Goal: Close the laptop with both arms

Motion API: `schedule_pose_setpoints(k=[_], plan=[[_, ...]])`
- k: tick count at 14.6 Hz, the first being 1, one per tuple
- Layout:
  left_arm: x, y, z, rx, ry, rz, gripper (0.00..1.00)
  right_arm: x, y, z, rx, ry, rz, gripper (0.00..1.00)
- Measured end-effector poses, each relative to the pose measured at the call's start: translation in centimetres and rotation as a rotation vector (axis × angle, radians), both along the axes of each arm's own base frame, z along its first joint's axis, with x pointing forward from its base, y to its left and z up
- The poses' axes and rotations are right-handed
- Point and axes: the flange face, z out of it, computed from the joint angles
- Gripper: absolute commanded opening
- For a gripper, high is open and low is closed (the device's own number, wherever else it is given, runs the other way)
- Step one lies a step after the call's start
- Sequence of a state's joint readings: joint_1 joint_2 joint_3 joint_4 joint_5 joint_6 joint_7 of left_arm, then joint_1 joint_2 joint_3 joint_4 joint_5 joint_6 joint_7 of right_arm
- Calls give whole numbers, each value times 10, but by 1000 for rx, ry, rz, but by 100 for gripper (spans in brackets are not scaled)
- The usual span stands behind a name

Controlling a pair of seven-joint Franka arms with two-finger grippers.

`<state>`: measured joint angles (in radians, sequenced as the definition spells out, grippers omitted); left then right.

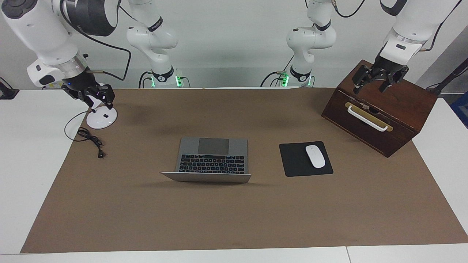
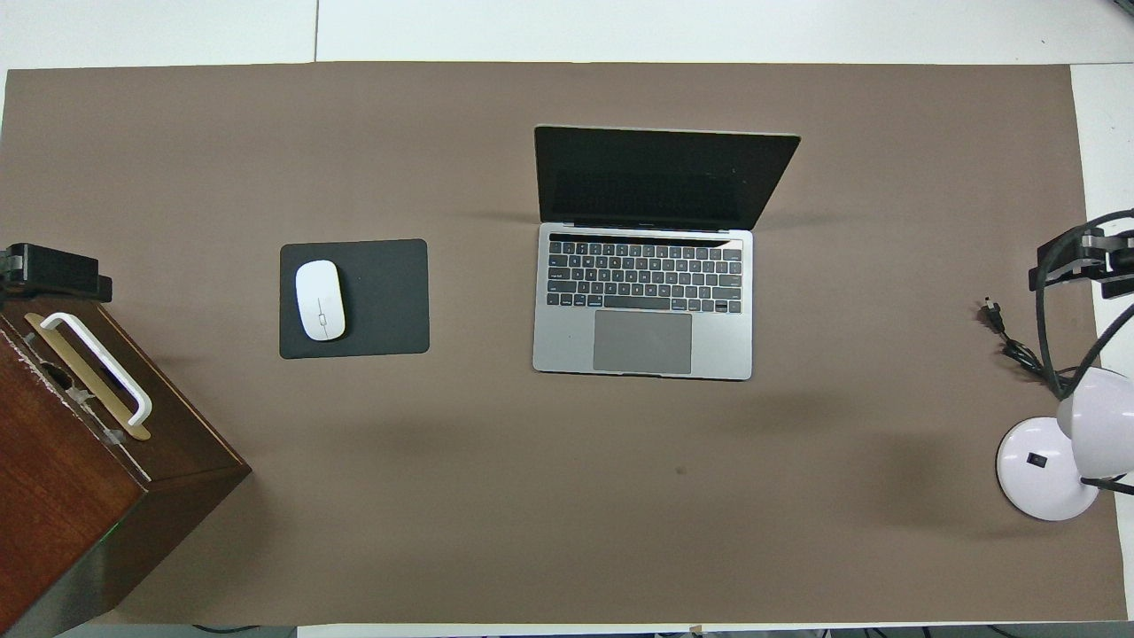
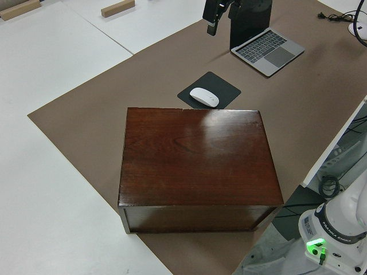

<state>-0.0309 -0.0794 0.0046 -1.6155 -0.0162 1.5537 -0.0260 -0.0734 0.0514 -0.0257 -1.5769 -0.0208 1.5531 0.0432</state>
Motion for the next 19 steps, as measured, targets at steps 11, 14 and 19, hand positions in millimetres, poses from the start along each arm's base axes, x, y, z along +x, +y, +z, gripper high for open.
schedule_pose_setpoints(k=[11,14,19], plan=[[0,0,-6,0,9,0,100,72,5,-16,-11,-118,73,0],[0,0,-6,0,9,0,100,102,10,-10,-18,-208,127,0],[2,0,-5,0,-5,4,0,152,39,-25,-3,-350,179,0]])
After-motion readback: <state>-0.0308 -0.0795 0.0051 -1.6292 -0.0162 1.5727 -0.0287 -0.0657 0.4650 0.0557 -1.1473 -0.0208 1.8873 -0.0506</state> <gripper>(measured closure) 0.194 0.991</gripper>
